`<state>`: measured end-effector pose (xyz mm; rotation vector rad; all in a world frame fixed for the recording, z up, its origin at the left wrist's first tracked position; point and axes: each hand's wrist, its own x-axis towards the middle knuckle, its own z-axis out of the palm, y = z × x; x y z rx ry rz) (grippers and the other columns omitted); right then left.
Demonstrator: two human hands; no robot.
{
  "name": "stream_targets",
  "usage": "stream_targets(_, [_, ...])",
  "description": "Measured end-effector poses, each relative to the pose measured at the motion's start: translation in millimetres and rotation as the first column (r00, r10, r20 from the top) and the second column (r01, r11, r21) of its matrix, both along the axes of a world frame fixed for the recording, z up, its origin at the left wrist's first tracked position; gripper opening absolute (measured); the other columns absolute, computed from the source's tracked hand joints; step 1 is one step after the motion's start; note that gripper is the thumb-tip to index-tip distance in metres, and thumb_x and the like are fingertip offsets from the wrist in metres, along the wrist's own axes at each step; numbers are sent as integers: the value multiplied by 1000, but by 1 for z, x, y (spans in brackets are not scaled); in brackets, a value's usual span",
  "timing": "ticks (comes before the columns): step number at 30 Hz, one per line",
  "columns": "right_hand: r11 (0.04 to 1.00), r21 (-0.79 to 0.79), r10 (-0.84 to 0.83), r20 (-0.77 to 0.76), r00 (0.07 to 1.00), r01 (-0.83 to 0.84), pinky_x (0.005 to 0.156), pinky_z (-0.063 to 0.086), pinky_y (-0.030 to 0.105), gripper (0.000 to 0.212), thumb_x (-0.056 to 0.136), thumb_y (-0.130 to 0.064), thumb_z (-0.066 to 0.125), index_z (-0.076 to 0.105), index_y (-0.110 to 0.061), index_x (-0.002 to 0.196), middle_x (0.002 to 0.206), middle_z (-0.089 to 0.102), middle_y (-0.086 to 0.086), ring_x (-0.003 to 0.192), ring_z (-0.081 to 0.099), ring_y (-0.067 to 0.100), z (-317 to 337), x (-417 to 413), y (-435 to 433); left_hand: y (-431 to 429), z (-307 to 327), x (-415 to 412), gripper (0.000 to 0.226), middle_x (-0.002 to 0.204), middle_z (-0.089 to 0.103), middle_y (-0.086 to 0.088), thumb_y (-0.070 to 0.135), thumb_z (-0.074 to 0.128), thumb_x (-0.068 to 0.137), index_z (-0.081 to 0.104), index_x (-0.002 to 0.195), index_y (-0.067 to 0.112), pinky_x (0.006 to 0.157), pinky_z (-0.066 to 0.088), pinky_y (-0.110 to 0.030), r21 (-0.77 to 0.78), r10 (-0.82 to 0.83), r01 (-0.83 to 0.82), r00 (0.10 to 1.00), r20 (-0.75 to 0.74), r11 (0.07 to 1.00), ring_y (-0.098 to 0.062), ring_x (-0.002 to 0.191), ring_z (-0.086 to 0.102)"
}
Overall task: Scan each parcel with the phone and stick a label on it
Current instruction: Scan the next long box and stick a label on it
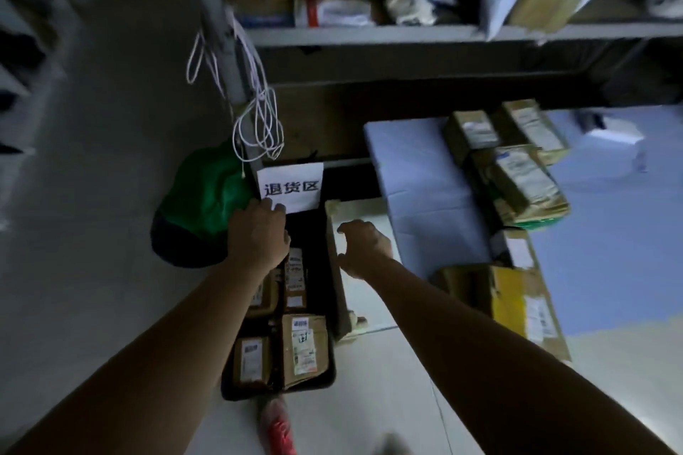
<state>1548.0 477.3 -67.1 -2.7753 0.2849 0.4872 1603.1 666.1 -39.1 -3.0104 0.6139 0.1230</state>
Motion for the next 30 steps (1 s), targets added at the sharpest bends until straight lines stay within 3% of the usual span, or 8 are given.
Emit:
stream_targets(5, [1000, -2, -7, 69, 998, 7, 100, 48, 38, 54, 89, -23, 66, 51, -32, 140, 144, 50, -1, 132, 51, 25, 61, -70, -76, -68, 57, -80, 40, 125, 58, -8, 37, 56, 94, 59, 126, 14, 90, 48, -40, -20, -34, 35, 999, 38, 999, -28, 118, 53])
stream_targets(8, [1000, 15, -9, 137, 991, 7, 102, 48, 39, 55, 87, -28, 69, 53, -31, 140, 144, 52, -1, 133, 50, 24, 88, -122, -136, -122, 77, -138, 36, 123, 59, -7, 35, 56, 94, 57, 124, 15, 89, 46, -40, -42, -46, 48, 998, 53, 998, -27, 117, 54])
stream_targets(12, [988, 97, -133, 167, 977, 118, 101, 48, 35, 54, 85, -33, 71, 56, -32, 137, 142, 55, 1, 130, 53, 25, 113, -187, -225, -210, 100, -203, 33, 112, 63, -5, 41, 59, 92, 60, 115, 17, 87, 50, -38, -115, -95, 103, 993, 72, 988, -26, 105, 61])
stream_targets(15, [962, 139, -256, 166, 952, 235, 96, 48, 33, 52, 84, -34, 71, 59, -30, 134, 139, 58, 1, 127, 55, 25, 119, -225, -284, -276, 106, -243, 29, 113, 60, -5, 39, 54, 92, 59, 109, 17, 89, 49, -38, -194, -124, 128, 992, 34, 973, -26, 108, 58])
stream_targets(19, [902, 269, -383, 137, 914, 338, 105, 48, 34, 54, 84, -33, 75, 61, -24, 135, 139, 61, 2, 128, 57, 23, 107, -249, -334, -345, 89, -277, 28, 118, 60, -5, 37, 59, 93, 62, 112, 16, 88, 49, -37, -355, -136, 101, 988, -73, 930, -25, 114, 56])
stream_targets(25, [773, 452, -514, 33, 857, 446, 103, 48, 30, 51, 82, -28, 78, 66, -20, 131, 135, 65, 0, 119, 64, 19, 59, -242, -373, -414, 21, -282, 49, 139, 55, -6, 29, 65, 93, 49, 136, 14, 101, 43, -28, -525, 19, -208, 940, -342, 825, -23, 129, 52])
stream_targets(28, [769, 464, -486, -22, 874, 439, 99, 47, 27, 52, 82, -30, 80, 66, -21, 131, 133, 66, -2, 114, 66, 18, 30, -229, -382, -431, -13, -279, 47, 146, 49, -8, 16, 62, 93, 47, 137, 11, 101, 39, -23, -520, 110, -349, 894, -435, 780, -24, 135, 46])
stream_targets(30, [739, 501, -476, -85, 876, 450, 101, 51, 33, 52, 83, -29, 80, 65, -20, 132, 134, 65, -1, 113, 67, 21, 10, -219, -385, -439, -28, -273, 52, 154, 39, -10, 11, 57, 95, 41, 144, 9, 109, 41, -30, -486, 181, -414, 871, -456, 769, -26, 142, 38])
